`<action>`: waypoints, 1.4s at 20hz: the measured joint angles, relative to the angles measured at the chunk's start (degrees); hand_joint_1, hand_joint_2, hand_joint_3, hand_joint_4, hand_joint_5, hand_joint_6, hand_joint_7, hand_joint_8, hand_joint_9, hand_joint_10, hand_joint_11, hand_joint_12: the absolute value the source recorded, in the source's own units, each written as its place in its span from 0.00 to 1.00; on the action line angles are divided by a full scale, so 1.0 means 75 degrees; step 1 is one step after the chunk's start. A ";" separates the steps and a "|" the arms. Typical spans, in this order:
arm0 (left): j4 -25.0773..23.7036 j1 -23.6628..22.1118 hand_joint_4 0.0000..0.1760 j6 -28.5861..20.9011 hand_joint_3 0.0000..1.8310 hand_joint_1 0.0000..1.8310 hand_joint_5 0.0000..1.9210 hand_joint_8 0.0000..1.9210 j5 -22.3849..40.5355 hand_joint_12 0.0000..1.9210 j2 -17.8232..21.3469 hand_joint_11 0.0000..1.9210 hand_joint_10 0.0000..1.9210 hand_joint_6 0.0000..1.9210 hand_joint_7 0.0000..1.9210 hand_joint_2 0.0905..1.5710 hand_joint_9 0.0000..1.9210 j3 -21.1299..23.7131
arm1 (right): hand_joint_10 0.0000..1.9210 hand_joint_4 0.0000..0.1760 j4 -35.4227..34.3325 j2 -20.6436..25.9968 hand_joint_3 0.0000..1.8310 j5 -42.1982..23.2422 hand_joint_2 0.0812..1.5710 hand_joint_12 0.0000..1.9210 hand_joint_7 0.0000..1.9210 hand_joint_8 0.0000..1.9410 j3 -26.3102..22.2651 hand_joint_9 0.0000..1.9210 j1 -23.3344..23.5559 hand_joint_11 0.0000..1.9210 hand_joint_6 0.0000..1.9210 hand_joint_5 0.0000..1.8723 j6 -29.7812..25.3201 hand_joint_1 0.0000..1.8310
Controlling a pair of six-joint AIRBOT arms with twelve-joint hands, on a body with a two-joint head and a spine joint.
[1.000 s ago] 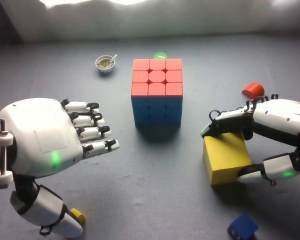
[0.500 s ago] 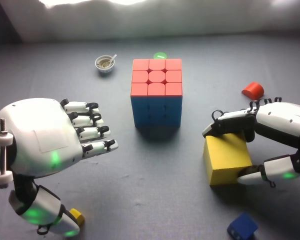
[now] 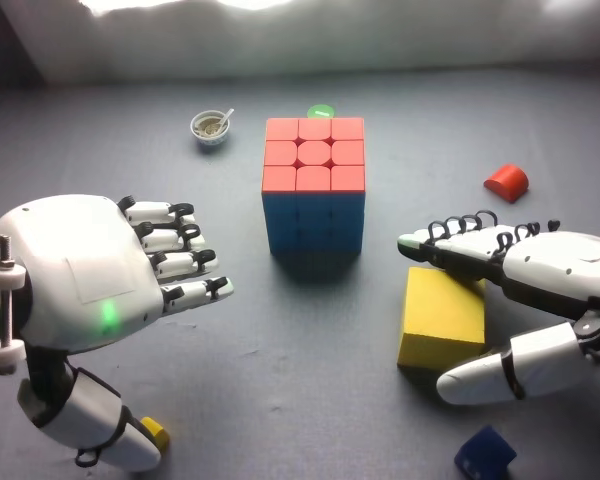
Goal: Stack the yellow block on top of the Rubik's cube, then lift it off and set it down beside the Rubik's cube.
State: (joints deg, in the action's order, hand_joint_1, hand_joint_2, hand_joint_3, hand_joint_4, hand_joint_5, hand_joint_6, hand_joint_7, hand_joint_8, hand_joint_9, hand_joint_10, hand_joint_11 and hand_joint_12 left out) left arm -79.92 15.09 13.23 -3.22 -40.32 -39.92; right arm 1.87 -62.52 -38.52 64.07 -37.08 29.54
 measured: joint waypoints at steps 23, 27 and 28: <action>0.0117 -0.0099 0.00 -0.0323 0.00 0.05 0.04 0.01 -0.0230 0.14 -0.0032 0.01 0.01 0.01 0.07 0.56 0.08 0.0064 | 0.00 0.00 0.1361 0.1886 0.00 0.1582 0.44 0.00 0.00 0.00 -0.0667 0.00 0.2521 0.00 0.00 0.00 -0.0347 0.16; 0.0154 -0.0125 0.00 -0.0323 0.00 0.04 0.03 0.00 -0.0256 0.14 -0.0041 0.00 0.00 0.00 0.06 0.56 0.06 0.0087 | 0.00 0.00 0.1513 0.2474 0.01 0.2512 0.45 0.00 0.00 0.00 -0.0836 0.00 0.2789 0.00 0.00 0.00 -0.0350 0.19; 0.0178 -0.0152 0.00 -0.0326 0.00 0.04 0.03 0.00 -0.0251 0.14 -0.0041 0.00 0.00 0.00 0.06 0.56 0.06 0.0096 | 0.00 0.00 0.1562 0.2664 0.01 0.2751 0.45 0.00 0.00 0.00 -0.0868 0.00 0.2914 0.00 0.00 0.00 -0.0382 0.19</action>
State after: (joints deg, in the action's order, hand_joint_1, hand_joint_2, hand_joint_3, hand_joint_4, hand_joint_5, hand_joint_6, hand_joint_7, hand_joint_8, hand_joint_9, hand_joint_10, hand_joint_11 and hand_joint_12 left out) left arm -78.59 13.96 10.79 -5.10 -40.62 -39.20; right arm 13.58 -42.54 -17.89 57.56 -15.22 26.68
